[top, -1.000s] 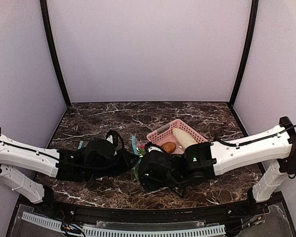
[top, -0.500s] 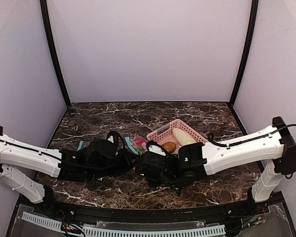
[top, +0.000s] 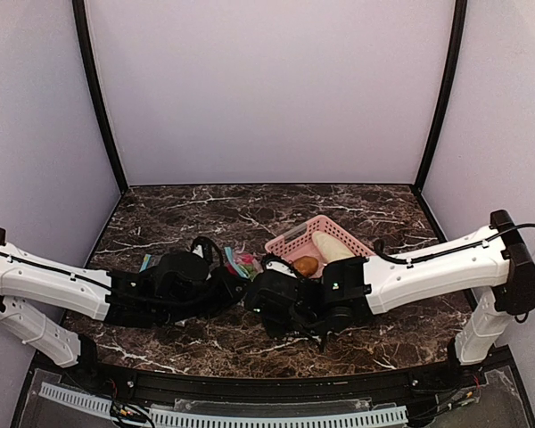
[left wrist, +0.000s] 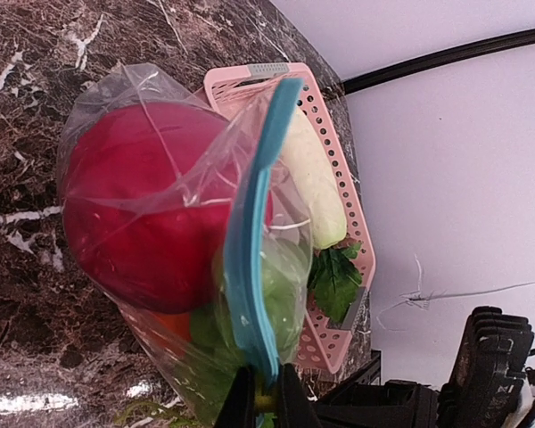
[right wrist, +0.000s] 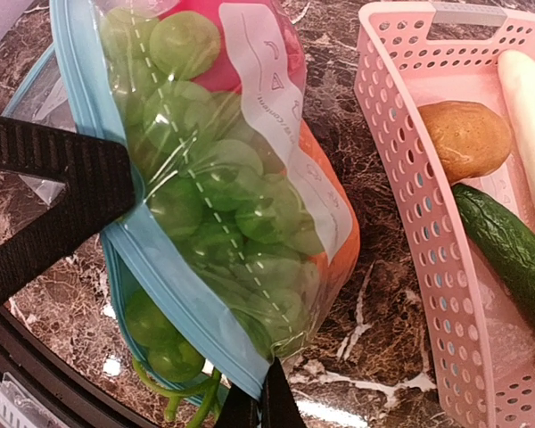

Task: Place the food in the zip-top bag and seal the zipper
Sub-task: Pass from the left arm to the right

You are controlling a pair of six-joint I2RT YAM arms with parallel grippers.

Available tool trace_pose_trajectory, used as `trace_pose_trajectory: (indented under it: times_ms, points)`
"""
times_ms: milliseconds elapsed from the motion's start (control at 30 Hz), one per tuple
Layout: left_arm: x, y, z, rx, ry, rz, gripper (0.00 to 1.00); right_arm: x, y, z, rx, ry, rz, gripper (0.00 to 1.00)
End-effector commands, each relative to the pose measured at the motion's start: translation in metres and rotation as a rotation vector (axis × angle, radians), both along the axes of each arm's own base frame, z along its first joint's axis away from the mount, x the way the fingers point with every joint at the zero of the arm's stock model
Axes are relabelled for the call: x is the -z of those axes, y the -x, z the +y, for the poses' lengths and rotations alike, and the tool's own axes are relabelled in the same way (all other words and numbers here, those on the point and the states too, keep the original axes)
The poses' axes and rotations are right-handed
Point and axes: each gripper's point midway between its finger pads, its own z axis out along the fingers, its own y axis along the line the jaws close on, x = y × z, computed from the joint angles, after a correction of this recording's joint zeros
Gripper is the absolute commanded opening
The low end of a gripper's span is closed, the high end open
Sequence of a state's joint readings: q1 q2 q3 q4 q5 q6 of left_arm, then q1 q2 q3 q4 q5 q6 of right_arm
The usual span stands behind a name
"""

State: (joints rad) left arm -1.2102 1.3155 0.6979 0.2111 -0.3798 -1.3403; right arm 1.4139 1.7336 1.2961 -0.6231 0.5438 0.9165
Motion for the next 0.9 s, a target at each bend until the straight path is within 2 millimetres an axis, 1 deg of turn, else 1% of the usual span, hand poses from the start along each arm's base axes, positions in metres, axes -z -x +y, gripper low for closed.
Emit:
trace_pose_trajectory:
  times_ms: [0,100,267,400,600,667,700,733,767,800,833,867]
  points:
    - [-0.005,-0.014,0.024,-0.056,-0.005,-0.032,0.05,0.017,0.009,-0.016,-0.025,0.052,0.074,0.00]
    - [-0.003,-0.022,0.030,-0.054,-0.019,-0.025,0.07,0.024,0.015,-0.018,-0.036,0.069,0.096,0.00]
    - [-0.005,-0.032,0.036,-0.062,-0.071,-0.048,0.08,0.028,0.021,-0.017,-0.053,0.096,0.105,0.00]
    - [-0.004,-0.039,0.041,-0.069,-0.111,-0.061,0.11,0.028,0.027,-0.011,-0.079,0.104,0.100,0.00]
    - [0.000,-0.044,0.043,-0.054,-0.168,-0.062,0.13,0.026,0.032,-0.007,-0.084,0.094,0.112,0.00]
    - [-0.002,-0.043,0.039,-0.019,-0.173,-0.074,0.20,0.022,0.031,-0.007,-0.075,0.078,0.113,0.00]
    - [-0.004,-0.040,0.034,0.020,-0.180,-0.085,0.30,0.020,0.031,-0.007,-0.072,0.070,0.113,0.00]
    - [-0.005,-0.036,0.030,0.055,-0.177,-0.086,0.36,0.017,0.031,-0.007,-0.070,0.064,0.115,0.00]
    - [-0.007,-0.034,0.029,0.082,-0.187,-0.102,0.51,0.015,0.030,-0.007,-0.065,0.055,0.118,0.00]
    - [-0.007,-0.030,0.027,0.113,-0.190,-0.099,0.60,0.014,0.029,-0.007,-0.064,0.047,0.129,0.00]
    - [-0.010,-0.027,0.028,0.140,-0.202,-0.121,0.73,0.014,0.028,-0.007,-0.061,0.041,0.135,0.00]
    - [-0.008,-0.022,0.029,0.171,-0.223,-0.112,0.78,0.013,0.027,-0.008,-0.059,0.038,0.139,0.00]
